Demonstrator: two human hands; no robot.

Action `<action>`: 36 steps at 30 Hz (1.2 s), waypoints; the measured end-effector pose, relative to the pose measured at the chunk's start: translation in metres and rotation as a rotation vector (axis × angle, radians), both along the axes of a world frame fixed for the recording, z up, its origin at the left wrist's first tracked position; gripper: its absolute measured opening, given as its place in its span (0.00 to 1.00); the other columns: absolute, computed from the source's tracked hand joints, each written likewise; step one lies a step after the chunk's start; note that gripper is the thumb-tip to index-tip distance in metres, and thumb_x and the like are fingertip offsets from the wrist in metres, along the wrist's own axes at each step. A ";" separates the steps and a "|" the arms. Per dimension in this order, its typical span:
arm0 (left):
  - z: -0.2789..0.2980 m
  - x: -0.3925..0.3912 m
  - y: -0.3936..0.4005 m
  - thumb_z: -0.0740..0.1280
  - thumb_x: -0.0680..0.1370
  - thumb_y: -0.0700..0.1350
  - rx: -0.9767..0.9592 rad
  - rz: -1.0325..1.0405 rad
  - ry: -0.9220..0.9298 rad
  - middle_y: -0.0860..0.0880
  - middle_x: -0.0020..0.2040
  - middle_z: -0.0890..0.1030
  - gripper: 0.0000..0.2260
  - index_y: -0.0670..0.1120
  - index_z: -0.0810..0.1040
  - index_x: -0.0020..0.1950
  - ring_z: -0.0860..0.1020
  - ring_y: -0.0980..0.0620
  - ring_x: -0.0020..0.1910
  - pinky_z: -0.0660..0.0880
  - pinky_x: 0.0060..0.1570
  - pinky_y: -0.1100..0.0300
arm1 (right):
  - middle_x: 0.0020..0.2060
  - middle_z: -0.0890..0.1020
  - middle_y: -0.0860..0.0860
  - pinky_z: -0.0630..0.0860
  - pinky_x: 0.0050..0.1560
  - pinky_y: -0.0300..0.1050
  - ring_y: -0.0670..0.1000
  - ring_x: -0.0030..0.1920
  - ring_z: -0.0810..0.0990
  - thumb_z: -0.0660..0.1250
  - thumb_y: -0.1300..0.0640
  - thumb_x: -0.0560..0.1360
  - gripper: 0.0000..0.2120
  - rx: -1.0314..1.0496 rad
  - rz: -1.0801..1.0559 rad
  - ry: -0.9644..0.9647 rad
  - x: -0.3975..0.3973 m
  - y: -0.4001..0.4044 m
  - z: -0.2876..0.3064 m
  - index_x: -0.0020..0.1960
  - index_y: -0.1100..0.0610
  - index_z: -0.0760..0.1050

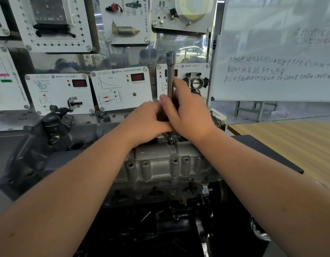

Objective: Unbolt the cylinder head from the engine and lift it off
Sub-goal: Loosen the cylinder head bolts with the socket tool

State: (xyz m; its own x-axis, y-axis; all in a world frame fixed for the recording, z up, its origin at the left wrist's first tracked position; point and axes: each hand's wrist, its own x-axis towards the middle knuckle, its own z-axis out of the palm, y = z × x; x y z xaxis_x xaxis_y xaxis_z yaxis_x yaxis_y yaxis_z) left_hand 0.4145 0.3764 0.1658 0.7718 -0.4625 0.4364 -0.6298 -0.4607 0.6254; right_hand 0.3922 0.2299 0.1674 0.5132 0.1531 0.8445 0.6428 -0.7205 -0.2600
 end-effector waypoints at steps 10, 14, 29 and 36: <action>0.001 -0.002 0.000 0.69 0.62 0.62 0.018 0.007 -0.004 0.58 0.35 0.84 0.09 0.68 0.80 0.41 0.82 0.56 0.32 0.77 0.33 0.62 | 0.39 0.80 0.47 0.73 0.39 0.47 0.54 0.40 0.80 0.63 0.51 0.82 0.25 0.034 0.009 0.033 0.000 0.001 0.000 0.74 0.61 0.64; 0.000 0.000 -0.001 0.70 0.62 0.60 0.018 0.019 -0.006 0.61 0.37 0.84 0.10 0.69 0.80 0.43 0.82 0.60 0.34 0.76 0.38 0.59 | 0.41 0.82 0.53 0.77 0.41 0.54 0.59 0.42 0.81 0.61 0.53 0.83 0.17 0.022 0.029 0.016 0.002 0.000 0.000 0.68 0.62 0.69; -0.001 0.000 0.000 0.71 0.65 0.56 -0.002 0.002 0.008 0.60 0.37 0.85 0.09 0.67 0.81 0.43 0.82 0.62 0.35 0.76 0.40 0.59 | 0.36 0.77 0.51 0.75 0.38 0.56 0.59 0.37 0.79 0.61 0.54 0.83 0.15 0.011 0.022 -0.011 0.004 0.000 -0.002 0.65 0.63 0.71; 0.002 -0.003 0.000 0.70 0.64 0.57 0.009 0.006 0.002 0.62 0.36 0.84 0.08 0.72 0.79 0.40 0.82 0.62 0.34 0.73 0.36 0.63 | 0.36 0.79 0.53 0.75 0.38 0.55 0.58 0.36 0.78 0.59 0.53 0.82 0.17 -0.003 0.030 -0.023 0.002 -0.001 -0.001 0.66 0.63 0.72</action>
State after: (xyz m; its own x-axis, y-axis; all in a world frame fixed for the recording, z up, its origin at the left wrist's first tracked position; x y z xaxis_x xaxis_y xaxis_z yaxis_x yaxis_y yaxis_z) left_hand 0.4113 0.3767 0.1675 0.7753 -0.4620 0.4307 -0.6259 -0.4702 0.6222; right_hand 0.3938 0.2291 0.1667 0.4887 0.1706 0.8556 0.6698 -0.7017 -0.2427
